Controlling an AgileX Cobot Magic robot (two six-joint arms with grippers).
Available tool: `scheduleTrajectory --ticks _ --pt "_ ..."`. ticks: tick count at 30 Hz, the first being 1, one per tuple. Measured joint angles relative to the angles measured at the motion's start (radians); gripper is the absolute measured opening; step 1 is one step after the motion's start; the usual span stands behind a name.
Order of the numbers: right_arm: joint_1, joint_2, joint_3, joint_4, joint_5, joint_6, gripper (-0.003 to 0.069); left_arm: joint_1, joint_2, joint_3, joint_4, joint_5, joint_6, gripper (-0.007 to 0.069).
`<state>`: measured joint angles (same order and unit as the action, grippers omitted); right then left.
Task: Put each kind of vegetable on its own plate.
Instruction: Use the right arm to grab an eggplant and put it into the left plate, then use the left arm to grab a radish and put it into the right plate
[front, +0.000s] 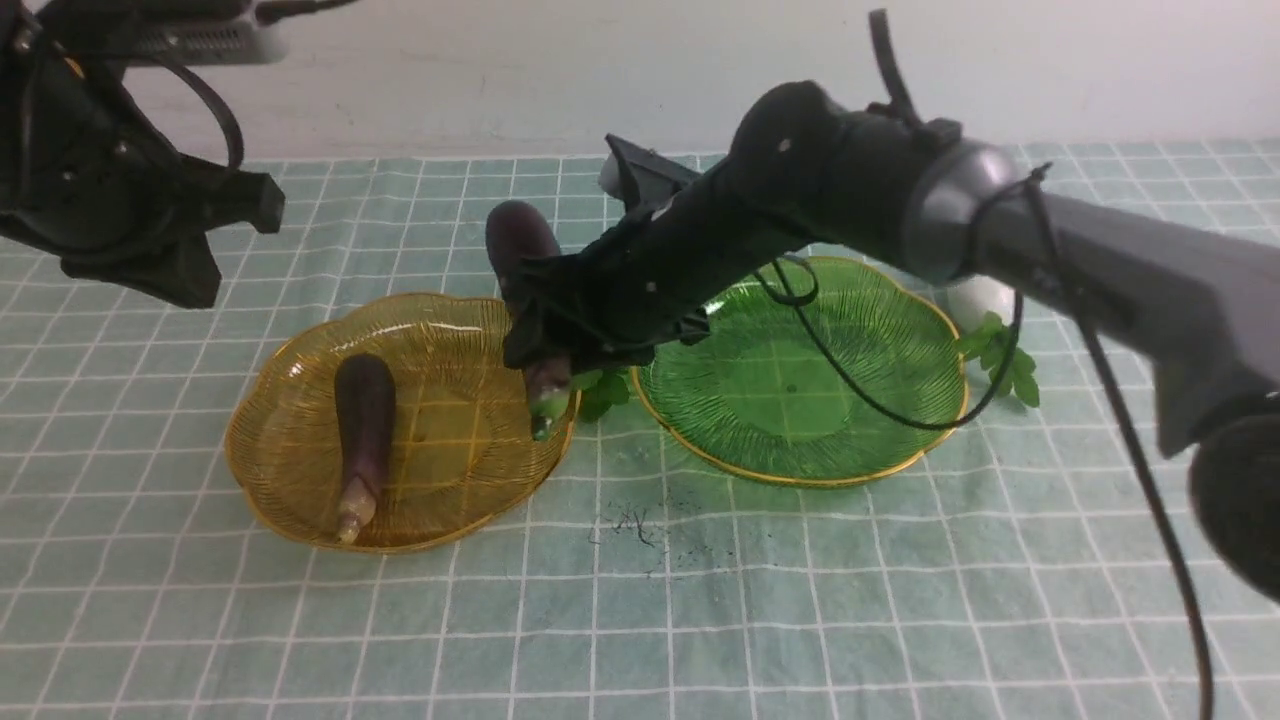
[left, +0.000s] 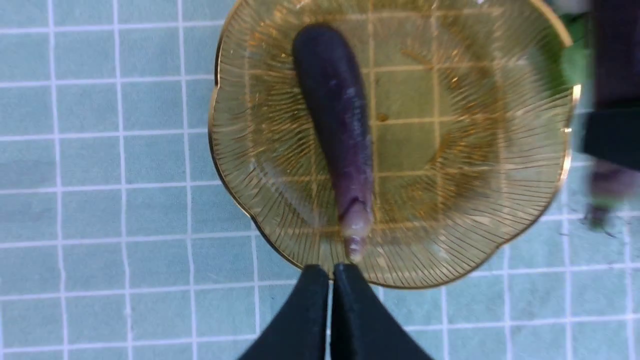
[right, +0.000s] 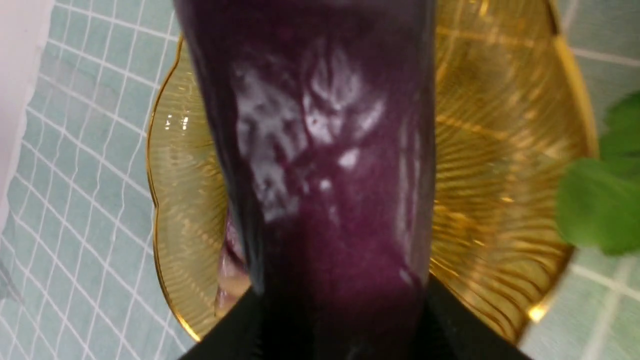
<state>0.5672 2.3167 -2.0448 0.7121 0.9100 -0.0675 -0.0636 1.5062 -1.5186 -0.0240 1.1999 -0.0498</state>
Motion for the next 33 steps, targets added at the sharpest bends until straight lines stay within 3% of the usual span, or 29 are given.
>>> scheduleTrajectory --ticks 3,9,13,16,23,27,33 --pt "0.008 0.046 -0.05 0.0 0.028 0.039 0.0351 0.0 -0.026 0.0 -0.018 0.005 0.002 -0.0008" --pt "0.0 0.051 -0.114 -0.02 0.123 0.058 0.0571 0.0 -0.027 0.0 -0.071 0.005 0.05 -0.0008" --pt "-0.035 0.051 -0.222 -0.069 0.276 0.058 0.0607 -0.001 -0.013 0.0 -0.147 -0.005 0.081 -0.0008" --pt "-0.087 0.041 -0.321 -0.157 0.319 0.068 0.0528 -0.035 0.029 -0.019 -0.182 -0.034 0.1 -0.0008" --pt "-0.223 -0.206 -0.177 -0.41 0.332 0.101 0.0052 -0.179 0.235 -0.17 -0.168 -0.058 0.09 -0.0008" --pt "-0.303 -0.366 -0.002 -0.542 0.342 0.101 -0.0008 -0.21 0.389 -0.311 -0.161 -0.121 0.066 -0.0004" --pt "-0.44 -0.504 0.158 -0.585 0.346 0.098 -0.0014 -0.22 0.601 -0.482 -0.184 -0.237 0.062 0.0078"
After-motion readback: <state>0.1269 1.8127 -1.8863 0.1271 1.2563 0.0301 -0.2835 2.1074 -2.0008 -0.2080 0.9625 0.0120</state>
